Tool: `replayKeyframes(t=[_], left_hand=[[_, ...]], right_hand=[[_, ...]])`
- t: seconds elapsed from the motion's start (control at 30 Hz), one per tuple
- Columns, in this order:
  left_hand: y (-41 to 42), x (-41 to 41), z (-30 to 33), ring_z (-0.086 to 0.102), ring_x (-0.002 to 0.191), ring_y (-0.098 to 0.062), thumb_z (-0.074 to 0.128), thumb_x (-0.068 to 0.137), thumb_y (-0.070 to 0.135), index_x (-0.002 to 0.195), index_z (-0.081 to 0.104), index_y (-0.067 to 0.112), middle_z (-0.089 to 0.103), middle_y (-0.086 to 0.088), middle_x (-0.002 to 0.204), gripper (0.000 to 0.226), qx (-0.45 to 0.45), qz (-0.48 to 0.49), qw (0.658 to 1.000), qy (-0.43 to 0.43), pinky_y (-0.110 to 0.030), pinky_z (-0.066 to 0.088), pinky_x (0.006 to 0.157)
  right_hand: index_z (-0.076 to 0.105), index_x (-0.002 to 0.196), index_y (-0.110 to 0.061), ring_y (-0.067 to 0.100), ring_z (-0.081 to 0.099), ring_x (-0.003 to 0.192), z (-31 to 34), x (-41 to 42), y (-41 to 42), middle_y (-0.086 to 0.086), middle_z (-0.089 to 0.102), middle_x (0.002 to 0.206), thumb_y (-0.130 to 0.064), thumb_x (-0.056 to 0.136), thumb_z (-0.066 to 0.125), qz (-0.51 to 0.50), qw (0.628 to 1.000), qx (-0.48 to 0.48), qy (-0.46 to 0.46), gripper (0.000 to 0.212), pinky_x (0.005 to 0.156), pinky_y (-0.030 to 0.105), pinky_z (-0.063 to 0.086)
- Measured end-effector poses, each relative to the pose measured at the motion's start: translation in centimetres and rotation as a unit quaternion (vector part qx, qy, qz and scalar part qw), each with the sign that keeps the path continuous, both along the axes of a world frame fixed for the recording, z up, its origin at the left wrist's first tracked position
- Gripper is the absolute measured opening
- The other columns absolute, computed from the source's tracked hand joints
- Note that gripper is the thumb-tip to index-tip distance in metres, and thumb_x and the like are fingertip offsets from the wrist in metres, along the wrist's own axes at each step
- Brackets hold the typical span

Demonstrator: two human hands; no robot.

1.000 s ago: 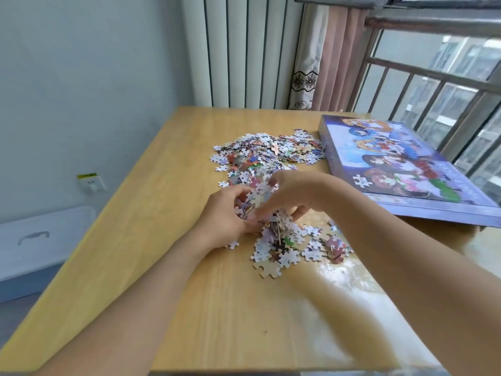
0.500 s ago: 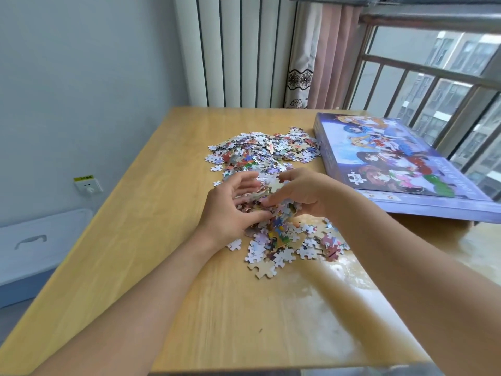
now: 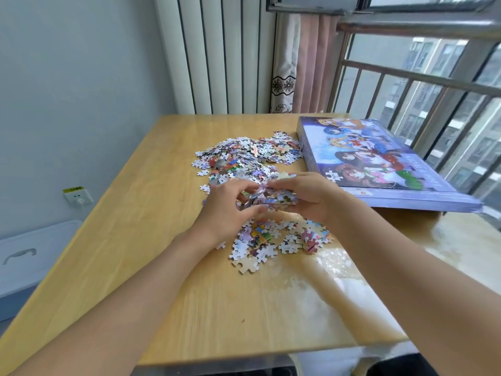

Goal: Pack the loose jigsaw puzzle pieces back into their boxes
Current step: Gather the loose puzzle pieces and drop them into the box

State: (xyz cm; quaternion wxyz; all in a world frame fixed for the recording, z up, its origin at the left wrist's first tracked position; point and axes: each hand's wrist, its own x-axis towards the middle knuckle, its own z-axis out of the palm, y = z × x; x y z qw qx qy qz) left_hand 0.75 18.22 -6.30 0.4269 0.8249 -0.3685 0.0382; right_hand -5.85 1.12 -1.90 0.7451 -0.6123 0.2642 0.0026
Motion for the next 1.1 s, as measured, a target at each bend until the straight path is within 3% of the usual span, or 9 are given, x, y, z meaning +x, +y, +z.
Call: replayKeyframes(t=[0.1,0.2,0.37,0.47,0.6,0.8,0.87,0.97,1.1], left_hand=[[-0.9,-0.1,-0.5,0.068,0.084,-0.004,0.077,0.083,0.007,0.113,0.073,0.018,0.073,0.0,0.105,0.032,-0.037,-0.004,0.999,0.031,-0.014,0.054,0.073],[-1.3,-0.4,-0.6,0.071,0.09,-0.003,0.072,0.083,-0.003,0.113,0.074,0.017,0.075,0.006,0.101,0.036,-0.056,-0.042,0.995,0.07,-0.021,0.057,0.083],[-0.9,-0.5,0.3,0.068,0.104,-0.005,0.065,0.079,-0.012,0.126,0.06,0.023,0.07,0.006,0.11,0.059,-0.044,-0.09,0.986,0.13,-0.024,0.055,0.093],[-0.5,-0.5,1.0,0.067,0.104,-0.006,0.061,0.079,-0.011,0.125,0.06,0.025,0.07,0.009,0.109,0.058,-0.041,-0.09,0.987,0.124,-0.025,0.055,0.089],[-0.9,-0.8,1.8,0.065,0.102,-0.003,0.054,0.078,-0.011,0.114,0.066,0.025,0.069,0.01,0.104,0.052,-0.052,-0.038,0.995,0.081,-0.024,0.055,0.083],[-2.8,-1.3,2.6,0.063,0.101,-0.001,0.057,0.078,-0.009,0.11,0.066,0.027,0.068,0.013,0.104,0.048,-0.036,-0.043,0.998,0.029,-0.023,0.055,0.079],[-3.6,-1.6,2.5,0.062,0.102,-0.002,0.061,0.08,-0.006,0.112,0.065,0.027,0.068,0.011,0.107,0.047,-0.018,-0.065,0.998,0.018,-0.024,0.055,0.081],[-5.7,-2.2,2.2,0.06,0.106,-0.007,0.073,0.079,0.004,0.122,0.064,0.024,0.064,0.007,0.12,0.049,0.028,-0.101,0.994,-0.029,-0.026,0.053,0.085],[-9.6,-3.2,2.3,0.053,0.12,-0.012,0.085,0.073,0.022,0.131,0.06,0.021,0.059,0.003,0.132,0.063,0.091,-0.149,0.978,-0.111,-0.027,0.042,0.101]], right_hand=[[0.065,0.116,0.01,0.031,0.073,0.085,-0.6,-0.3,0.1,0.024,0.07,0.11,-0.005,0.091,0.07,0.018,0.999,0.029,0.023,0.03,0.073,0.04,0.063],[0.066,0.11,0.003,0.027,0.071,0.081,-1.1,-0.8,0.1,0.018,0.066,0.111,-0.011,0.095,0.066,0.055,0.997,0.037,0.033,0.02,0.074,0.036,0.063],[0.062,0.119,0.011,0.035,0.07,0.104,-1.5,-1.9,-0.4,0.025,0.068,0.118,-0.004,0.095,0.063,0.044,0.997,0.06,0.025,0.028,0.09,0.044,0.059],[0.059,0.121,0.013,0.035,0.073,0.091,-1.5,-2.9,-0.4,0.027,0.069,0.116,0.003,0.091,0.066,0.005,0.997,0.068,0.023,0.033,0.068,0.04,0.063],[0.056,0.121,0.011,0.039,0.073,0.095,-1.6,-4.6,-0.3,0.03,0.069,0.113,0.008,0.084,0.072,-0.026,0.997,0.072,0.014,0.04,0.074,0.048,0.063],[0.064,0.11,0.007,0.037,0.072,0.094,-1.1,-7.9,0.0,0.025,0.072,0.107,0.009,0.087,0.068,0.003,0.994,0.111,-0.023,0.023,0.072,0.043,0.063],[0.066,0.105,0.005,0.035,0.072,0.091,-1.3,-9.2,-0.5,0.024,0.073,0.105,0.009,0.087,0.067,0.001,0.994,0.107,-0.027,0.018,0.071,0.041,0.064],[0.064,0.113,0.008,0.034,0.072,0.091,-2.0,-11.2,-2.0,0.025,0.072,0.11,0.009,0.087,0.066,-0.02,0.995,0.1,-0.022,0.026,0.072,0.04,0.063],[0.065,0.107,0.003,0.033,0.071,0.087,-2.4,-13.6,-4.5,0.024,0.072,0.105,0.008,0.089,0.065,-0.059,0.995,0.074,-0.01,0.019,0.071,0.041,0.064]])
